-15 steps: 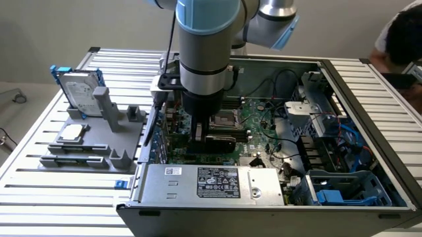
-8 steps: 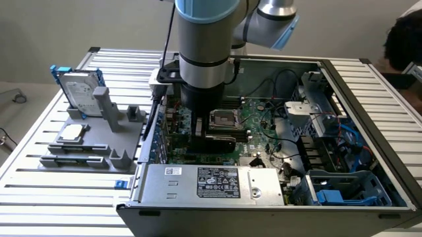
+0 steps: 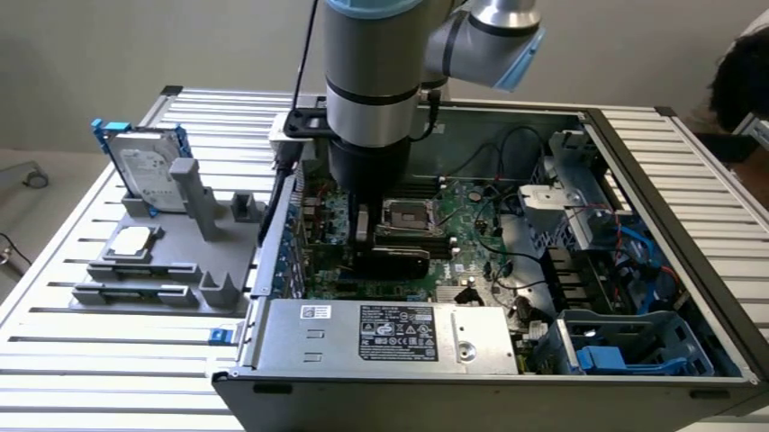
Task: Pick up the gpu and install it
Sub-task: 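Insert the gpu into the slot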
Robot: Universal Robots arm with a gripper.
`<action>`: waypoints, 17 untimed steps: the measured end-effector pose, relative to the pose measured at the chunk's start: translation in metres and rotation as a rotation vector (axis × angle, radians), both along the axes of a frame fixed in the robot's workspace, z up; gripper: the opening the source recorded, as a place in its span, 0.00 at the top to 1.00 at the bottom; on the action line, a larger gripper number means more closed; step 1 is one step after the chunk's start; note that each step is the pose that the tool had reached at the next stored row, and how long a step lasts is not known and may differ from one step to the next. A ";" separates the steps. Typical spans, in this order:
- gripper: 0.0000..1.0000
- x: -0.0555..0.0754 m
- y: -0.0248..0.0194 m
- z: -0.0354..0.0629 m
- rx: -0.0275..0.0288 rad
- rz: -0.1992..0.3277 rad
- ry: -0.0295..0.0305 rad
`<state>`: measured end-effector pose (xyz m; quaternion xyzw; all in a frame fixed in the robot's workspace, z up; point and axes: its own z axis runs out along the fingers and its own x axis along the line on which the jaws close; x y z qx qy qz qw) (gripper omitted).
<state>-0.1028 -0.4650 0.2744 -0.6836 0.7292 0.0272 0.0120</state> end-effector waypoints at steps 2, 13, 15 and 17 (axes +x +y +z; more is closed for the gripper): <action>0.84 0.000 0.0000 0.0063 0.0002 0.000 0.0008; 0.89 0.018 0.0000 0.0472 0.0001 0.001 0.0246; 0.89 0.020 0.0000 0.0487 0.0002 0.002 0.0264; 0.89 0.020 0.0000 0.0487 0.0005 0.004 0.0264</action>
